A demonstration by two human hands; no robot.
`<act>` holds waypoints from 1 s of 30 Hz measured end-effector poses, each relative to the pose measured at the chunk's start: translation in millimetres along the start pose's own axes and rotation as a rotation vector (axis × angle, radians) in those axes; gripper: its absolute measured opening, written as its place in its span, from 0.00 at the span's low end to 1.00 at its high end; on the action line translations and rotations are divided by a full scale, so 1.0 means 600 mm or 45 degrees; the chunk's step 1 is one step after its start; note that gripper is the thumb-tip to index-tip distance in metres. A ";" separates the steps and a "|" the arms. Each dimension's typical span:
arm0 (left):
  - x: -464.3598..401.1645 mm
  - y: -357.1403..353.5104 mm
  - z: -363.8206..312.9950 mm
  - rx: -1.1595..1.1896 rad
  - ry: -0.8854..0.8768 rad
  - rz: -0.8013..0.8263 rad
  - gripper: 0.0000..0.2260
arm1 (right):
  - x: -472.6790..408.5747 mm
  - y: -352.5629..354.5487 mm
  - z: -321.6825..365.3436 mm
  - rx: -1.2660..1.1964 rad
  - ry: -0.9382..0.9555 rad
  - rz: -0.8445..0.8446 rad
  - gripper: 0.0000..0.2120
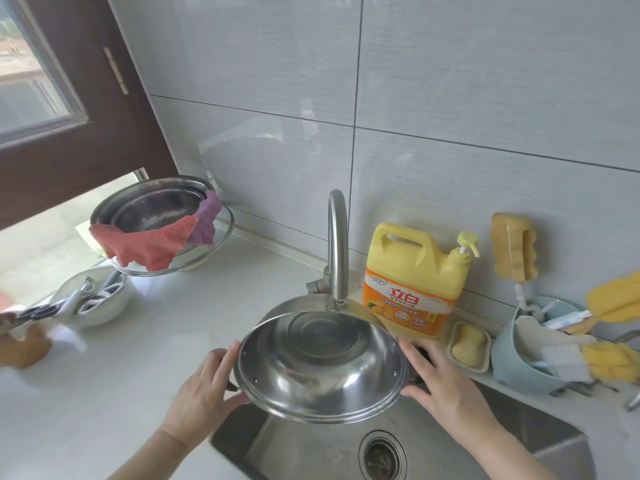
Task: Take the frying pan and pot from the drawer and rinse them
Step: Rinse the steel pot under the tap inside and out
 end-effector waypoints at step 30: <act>-0.084 -0.129 -0.137 -0.033 -0.153 0.392 0.62 | 0.115 0.046 -0.156 -0.057 -0.450 0.166 0.59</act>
Point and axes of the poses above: each hand's wrist, its own x-axis away from the middle knuckle, its own y-axis out of the back of the hand, z = x × y, the point moved 10 cm from there along -x, towards the middle knuckle, and after that the axes turned 1 degree about -z, right-handed, at the moved point
